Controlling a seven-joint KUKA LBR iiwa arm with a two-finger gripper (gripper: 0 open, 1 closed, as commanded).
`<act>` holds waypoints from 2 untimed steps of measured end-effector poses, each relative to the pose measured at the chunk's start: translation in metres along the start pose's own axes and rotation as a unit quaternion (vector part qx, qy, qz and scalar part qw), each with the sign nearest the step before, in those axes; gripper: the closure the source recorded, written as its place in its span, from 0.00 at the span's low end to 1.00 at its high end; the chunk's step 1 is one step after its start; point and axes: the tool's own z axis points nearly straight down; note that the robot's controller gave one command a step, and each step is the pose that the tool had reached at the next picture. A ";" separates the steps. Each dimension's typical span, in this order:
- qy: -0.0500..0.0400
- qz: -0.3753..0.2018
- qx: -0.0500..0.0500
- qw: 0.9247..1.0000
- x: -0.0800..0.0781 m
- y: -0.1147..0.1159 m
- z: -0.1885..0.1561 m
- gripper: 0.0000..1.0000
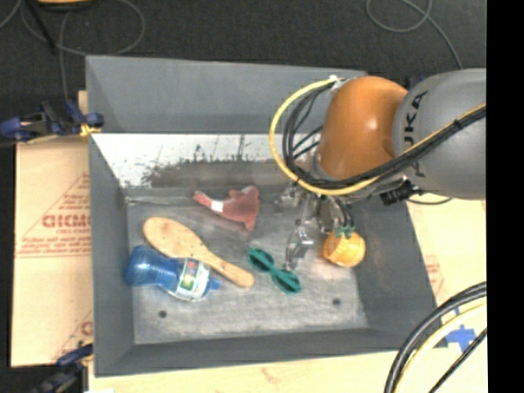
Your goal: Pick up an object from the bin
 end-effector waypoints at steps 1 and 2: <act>-0.003 0.034 0.000 0.999 0.006 0.016 0.049 0.00; -0.001 0.026 0.000 1.000 0.020 -0.013 0.095 0.00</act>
Offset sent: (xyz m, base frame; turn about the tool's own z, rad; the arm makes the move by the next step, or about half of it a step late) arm -0.0216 -0.0110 -0.0951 0.0489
